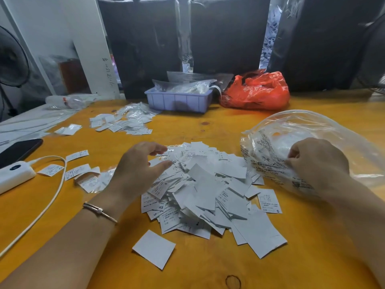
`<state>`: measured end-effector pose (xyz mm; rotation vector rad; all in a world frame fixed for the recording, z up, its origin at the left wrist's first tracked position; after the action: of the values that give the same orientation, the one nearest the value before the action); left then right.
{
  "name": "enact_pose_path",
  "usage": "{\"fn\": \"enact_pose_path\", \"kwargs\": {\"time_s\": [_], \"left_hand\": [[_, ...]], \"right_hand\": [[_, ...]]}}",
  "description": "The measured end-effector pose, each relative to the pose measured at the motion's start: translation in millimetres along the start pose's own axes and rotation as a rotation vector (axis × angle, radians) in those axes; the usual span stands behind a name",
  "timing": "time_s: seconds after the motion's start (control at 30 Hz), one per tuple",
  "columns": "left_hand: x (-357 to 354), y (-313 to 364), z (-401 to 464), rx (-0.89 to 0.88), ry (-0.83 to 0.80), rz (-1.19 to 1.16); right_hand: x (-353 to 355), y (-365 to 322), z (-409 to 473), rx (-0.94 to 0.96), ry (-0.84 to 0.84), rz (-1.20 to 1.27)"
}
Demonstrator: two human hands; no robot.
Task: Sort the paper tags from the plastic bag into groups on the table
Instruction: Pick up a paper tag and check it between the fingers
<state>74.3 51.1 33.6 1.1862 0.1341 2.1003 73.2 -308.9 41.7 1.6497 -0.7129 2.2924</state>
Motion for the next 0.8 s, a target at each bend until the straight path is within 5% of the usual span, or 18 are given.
{"fn": "enact_pose_path", "kwargs": {"time_s": [0.27, 0.8], "left_hand": [[-4.7, 5.9, -1.2, -0.030, 0.003, -0.062], [-9.2, 7.2, -2.2, -0.039, -0.007, -0.075]], "right_hand": [[13.7, -1.4, 0.4, 0.056, 0.167, 0.168], [27.7, -2.8, -2.9, 0.107, 0.169, 0.359]]}}
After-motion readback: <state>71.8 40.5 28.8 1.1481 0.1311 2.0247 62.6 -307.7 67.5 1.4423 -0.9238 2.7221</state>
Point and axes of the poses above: each hand's wrist, its own z-axis towards the middle knuckle, its own x-axis out of the back of the hand, y = z × x, the point moved 8 cm from there along z, towards the middle knuckle, and after that the axes turned 15 degrees about -x, right-handed, at the moved point
